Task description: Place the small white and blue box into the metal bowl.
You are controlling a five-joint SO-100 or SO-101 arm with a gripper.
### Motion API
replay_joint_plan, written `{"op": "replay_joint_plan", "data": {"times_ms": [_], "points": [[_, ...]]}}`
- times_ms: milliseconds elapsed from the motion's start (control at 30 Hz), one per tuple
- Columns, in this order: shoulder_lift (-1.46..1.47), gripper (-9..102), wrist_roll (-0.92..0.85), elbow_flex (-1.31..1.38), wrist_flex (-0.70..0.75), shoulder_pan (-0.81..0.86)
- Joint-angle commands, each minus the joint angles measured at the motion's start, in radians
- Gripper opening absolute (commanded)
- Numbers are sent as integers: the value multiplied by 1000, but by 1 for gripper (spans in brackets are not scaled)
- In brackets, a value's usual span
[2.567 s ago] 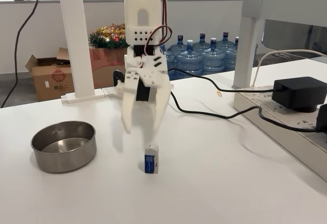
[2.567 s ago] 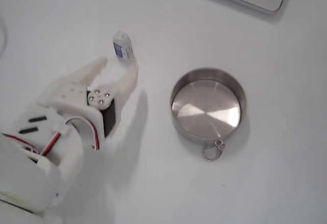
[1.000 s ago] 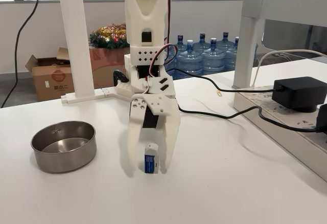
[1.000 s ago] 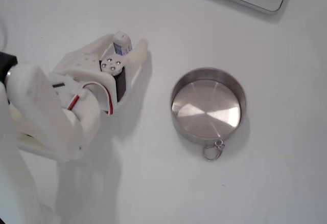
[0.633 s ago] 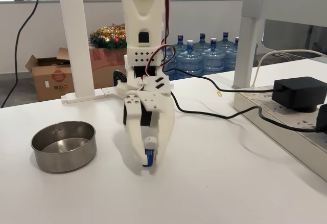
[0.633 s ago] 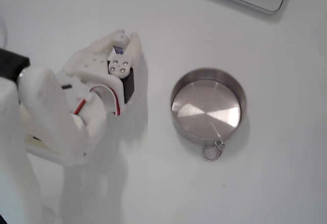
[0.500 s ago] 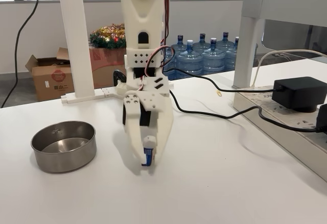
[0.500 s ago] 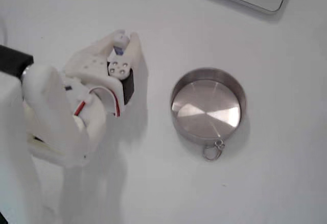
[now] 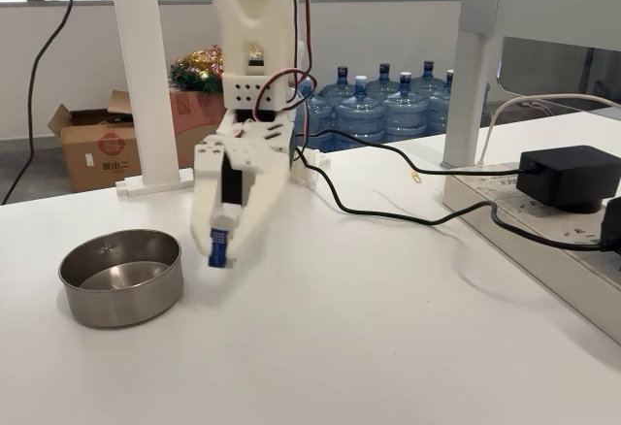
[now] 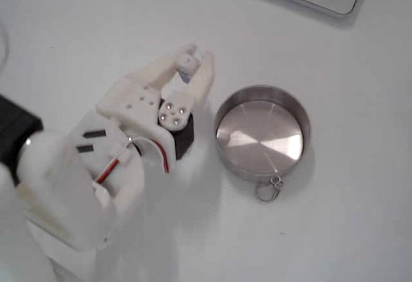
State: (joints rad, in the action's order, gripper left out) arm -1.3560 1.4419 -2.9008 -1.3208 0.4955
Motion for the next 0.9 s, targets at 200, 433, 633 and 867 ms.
{"op": "replay_joint_plan", "data": {"times_ms": [200,433,633,867], "points": [[-152,-2,8,-69,-31,169],[-138,-1,12,-57,-26,316],[-137,1,8,-67,-17,324],[-92,9,8,-71,-29,282]]}}
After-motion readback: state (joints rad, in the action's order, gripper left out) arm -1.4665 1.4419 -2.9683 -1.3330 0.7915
